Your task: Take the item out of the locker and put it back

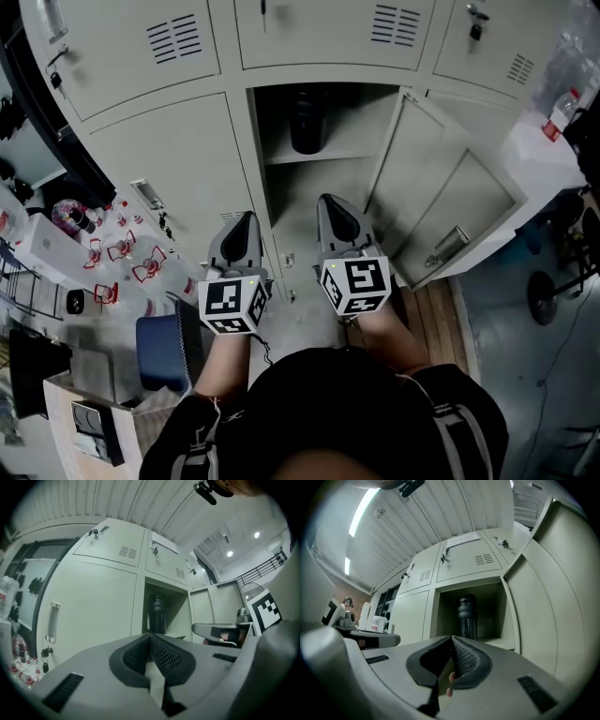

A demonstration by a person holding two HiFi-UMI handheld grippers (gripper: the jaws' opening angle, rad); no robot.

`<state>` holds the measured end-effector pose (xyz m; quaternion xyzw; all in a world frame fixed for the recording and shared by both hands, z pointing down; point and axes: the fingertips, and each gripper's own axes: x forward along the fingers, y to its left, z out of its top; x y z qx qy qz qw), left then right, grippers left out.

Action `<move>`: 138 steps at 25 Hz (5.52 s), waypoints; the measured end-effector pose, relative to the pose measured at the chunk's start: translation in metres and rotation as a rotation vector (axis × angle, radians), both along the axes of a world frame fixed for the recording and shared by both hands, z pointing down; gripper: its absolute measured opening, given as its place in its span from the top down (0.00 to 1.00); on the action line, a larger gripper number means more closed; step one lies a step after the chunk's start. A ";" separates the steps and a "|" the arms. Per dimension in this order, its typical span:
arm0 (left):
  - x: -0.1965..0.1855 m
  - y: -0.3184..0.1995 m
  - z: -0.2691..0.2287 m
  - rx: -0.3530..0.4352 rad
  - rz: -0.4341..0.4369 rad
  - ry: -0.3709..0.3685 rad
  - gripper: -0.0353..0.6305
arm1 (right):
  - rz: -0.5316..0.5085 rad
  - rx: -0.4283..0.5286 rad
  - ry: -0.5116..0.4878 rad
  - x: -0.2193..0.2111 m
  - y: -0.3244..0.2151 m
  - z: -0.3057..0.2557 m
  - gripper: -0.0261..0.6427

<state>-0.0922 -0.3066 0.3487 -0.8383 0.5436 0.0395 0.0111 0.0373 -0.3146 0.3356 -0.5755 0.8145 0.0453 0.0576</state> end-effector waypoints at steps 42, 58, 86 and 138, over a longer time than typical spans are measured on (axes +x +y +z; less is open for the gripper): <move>-0.037 0.015 0.005 -0.012 -0.174 0.016 0.93 | 0.013 -0.106 0.003 -0.007 -0.190 -0.068 0.37; -0.043 0.011 0.003 -0.006 -0.194 0.019 0.93 | 0.009 -0.217 0.055 -0.014 -0.205 -0.046 0.37; -0.013 0.036 0.006 -0.013 -0.084 0.011 0.93 | 0.005 -0.274 0.030 0.012 -0.123 -0.026 0.37; 0.000 0.048 0.045 -0.045 0.111 -0.007 0.93 | 0.104 -0.219 0.012 0.037 0.023 0.085 0.37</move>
